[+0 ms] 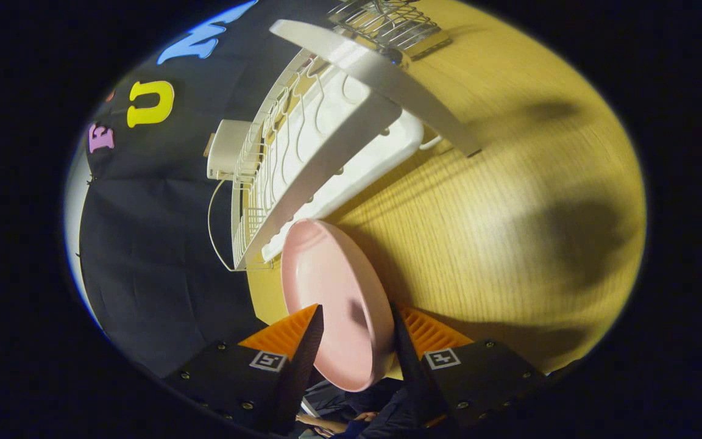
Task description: Take the plate from the dish rack, then take the spoon from the basket and place it into the plate.
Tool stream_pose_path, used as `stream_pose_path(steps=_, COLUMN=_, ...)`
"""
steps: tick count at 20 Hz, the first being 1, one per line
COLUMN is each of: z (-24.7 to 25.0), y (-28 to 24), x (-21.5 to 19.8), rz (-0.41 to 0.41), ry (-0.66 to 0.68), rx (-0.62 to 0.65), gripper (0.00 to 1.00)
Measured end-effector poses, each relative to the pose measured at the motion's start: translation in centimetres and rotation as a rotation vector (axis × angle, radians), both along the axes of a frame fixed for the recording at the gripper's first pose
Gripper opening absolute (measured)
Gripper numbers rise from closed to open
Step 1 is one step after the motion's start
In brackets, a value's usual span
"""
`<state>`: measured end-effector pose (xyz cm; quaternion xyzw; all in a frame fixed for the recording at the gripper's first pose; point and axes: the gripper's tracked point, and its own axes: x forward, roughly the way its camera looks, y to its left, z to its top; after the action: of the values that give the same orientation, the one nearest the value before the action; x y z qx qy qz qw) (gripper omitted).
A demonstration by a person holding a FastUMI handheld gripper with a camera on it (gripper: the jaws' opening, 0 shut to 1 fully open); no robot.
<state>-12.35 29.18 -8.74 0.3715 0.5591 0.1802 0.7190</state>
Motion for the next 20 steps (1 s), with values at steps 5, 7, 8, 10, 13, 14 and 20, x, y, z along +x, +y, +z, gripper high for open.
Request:
stream_pose_path(steps=5, z=-0.1, y=-3.4, x=-0.1, rz=0.008, ry=-0.028, rx=-0.073, gripper=0.68)
stream_pose_path(steps=7, z=0.0, y=-4.7, x=-0.2, rz=0.013, ry=-0.047, rx=-0.108, gripper=0.67)
stream_pose_path(steps=8, z=0.2, y=-5.3, x=-0.2, rz=0.014, ry=-0.063, rx=-0.122, gripper=0.68)
stream_pose_path(steps=10, z=1.3, y=-6.5, x=0.3, rz=0.008, ry=-0.112, rx=-0.141, gripper=0.68)
stream_pose_path(steps=13, z=3.5, y=-9.3, x=2.2, rz=-0.026, ry=-0.221, rx=-0.222, gripper=0.68)
stream_pose_path(steps=14, z=4.7, y=-10.1, x=2.8, rz=-0.042, ry=-0.265, rx=-0.247, gripper=0.68)
stream_pose_path(steps=20, z=11.0, y=-15.7, x=7.3, rz=-0.17, ry=-0.524, rx=-0.41, gripper=0.68)
